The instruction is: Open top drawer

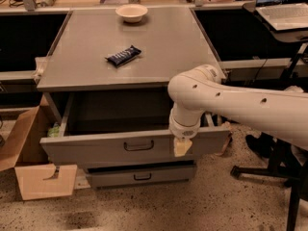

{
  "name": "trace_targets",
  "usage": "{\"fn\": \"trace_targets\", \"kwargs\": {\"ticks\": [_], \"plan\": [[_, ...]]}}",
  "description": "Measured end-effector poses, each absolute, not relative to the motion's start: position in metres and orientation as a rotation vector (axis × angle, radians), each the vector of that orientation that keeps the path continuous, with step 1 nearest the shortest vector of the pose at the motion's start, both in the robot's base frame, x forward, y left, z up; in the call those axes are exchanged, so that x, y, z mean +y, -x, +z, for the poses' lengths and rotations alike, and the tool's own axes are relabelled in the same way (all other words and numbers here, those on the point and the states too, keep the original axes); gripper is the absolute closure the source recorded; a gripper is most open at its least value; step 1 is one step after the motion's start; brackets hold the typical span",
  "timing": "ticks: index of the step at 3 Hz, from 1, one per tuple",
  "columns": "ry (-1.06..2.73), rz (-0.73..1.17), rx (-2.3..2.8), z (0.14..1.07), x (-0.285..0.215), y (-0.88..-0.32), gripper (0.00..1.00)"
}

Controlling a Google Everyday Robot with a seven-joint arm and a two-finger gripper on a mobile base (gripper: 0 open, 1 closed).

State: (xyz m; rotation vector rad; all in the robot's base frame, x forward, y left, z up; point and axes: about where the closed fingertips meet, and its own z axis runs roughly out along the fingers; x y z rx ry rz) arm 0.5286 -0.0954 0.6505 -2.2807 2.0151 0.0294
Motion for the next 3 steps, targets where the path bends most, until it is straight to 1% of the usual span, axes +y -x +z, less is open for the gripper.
{"fn": "trace_targets", "kwargs": {"ticks": [1, 2, 3], "plan": [[2.281, 0.029, 2.015, 0.652, -0.095, -0.528, 0.74], [2.282, 0.034, 1.980, 0.658, -0.093, -0.511, 1.00], [2.282, 0.035, 1.979, 0.658, -0.093, -0.511, 0.00]]}}
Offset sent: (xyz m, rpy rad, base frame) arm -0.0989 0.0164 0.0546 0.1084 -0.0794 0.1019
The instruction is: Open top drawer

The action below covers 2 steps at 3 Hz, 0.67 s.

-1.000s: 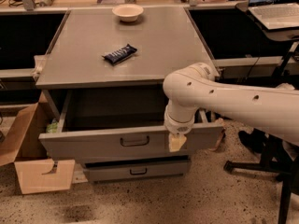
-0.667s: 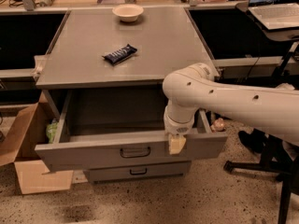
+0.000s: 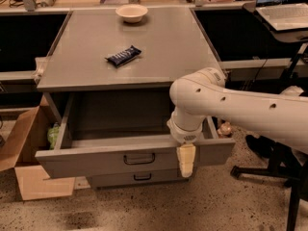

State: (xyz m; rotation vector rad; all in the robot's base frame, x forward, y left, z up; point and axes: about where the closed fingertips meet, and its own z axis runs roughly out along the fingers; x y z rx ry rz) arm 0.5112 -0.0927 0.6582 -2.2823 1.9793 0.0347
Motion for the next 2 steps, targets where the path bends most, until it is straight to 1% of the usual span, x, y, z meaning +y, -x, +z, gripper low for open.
{"fn": "trace_targets", "kwargs": {"ticks": [1, 2], "plan": [[2.284, 0.045, 1.972, 0.657, -0.094, -0.509, 0.00], [2.251, 0.118, 1.991, 0.650, -0.102, -0.491, 0.19]]}}
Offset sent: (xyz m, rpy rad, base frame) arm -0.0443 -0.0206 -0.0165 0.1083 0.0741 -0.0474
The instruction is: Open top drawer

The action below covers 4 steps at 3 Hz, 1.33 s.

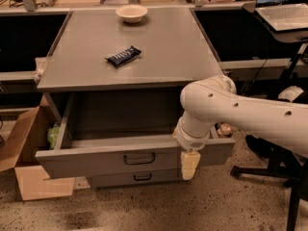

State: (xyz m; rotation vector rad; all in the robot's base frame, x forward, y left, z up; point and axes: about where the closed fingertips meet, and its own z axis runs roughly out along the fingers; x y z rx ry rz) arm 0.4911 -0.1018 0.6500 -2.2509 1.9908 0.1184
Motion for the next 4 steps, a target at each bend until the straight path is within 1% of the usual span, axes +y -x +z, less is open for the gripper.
{"fn": "trace_targets", "kwargs": {"ticks": [1, 2, 3, 4], "plan": [[2.208, 0.185, 2.001, 0.6449, -0.1089, -0.4673, 0.42], [2.203, 0.197, 1.998, 0.6462, -0.1095, -0.4606, 0.70], [2.203, 0.197, 1.998, 0.6463, -0.1094, -0.4599, 0.55], [2.203, 0.197, 1.998, 0.6463, -0.1094, -0.4599, 0.31]]}}
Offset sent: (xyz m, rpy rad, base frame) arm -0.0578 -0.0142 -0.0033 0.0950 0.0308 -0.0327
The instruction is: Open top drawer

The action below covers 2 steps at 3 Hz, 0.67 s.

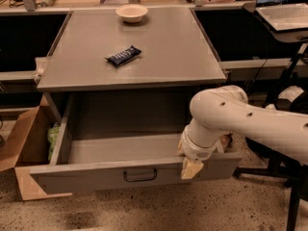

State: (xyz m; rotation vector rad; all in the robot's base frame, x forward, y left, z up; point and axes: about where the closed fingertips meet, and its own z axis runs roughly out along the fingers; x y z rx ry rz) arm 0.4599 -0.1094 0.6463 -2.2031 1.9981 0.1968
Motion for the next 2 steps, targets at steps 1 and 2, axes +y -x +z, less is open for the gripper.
{"fn": "trace_targets", "kwargs": {"ticks": [1, 2], "plan": [[2.203, 0.197, 1.998, 0.6463, -0.1094, -0.4599, 0.03], [2.203, 0.197, 1.998, 0.6463, -0.1094, -0.4599, 0.00]]}}
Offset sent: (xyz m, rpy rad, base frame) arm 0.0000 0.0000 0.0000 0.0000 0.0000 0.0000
